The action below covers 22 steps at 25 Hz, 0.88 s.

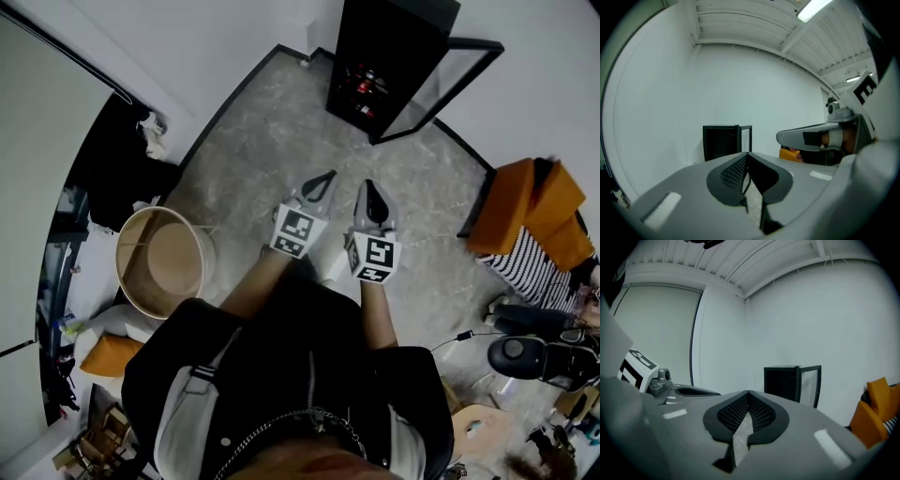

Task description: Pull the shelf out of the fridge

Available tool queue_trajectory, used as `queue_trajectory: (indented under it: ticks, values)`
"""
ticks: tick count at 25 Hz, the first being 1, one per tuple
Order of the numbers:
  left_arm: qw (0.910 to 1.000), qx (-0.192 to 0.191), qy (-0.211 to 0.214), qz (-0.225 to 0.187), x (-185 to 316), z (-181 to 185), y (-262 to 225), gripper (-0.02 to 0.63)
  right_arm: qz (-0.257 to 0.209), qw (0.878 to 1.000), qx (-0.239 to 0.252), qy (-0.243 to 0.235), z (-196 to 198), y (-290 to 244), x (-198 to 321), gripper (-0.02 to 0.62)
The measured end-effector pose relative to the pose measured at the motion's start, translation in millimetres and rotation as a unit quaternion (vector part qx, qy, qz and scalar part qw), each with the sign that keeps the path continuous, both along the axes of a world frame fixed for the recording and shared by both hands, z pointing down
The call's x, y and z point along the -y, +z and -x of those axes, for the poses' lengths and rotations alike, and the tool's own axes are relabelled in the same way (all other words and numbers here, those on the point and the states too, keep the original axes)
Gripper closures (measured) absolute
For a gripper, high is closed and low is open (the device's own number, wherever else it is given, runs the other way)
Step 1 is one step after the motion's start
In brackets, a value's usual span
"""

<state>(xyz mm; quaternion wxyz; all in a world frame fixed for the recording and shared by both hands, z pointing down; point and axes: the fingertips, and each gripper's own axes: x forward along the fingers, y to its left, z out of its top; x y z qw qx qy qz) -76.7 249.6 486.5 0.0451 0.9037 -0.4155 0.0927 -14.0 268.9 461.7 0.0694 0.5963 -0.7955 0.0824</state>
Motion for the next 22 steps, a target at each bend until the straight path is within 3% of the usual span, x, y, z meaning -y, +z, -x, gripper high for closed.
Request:
queue_trajectory:
  ticks: [22]
  values:
    - [0.9993, -0.006, 0.034, 0.013, 30.6, 3.8, 9.4, 0.595, 0.012, 0.999, -0.003, 0.046, 1.8, 8.3, 22.7, 0.594]
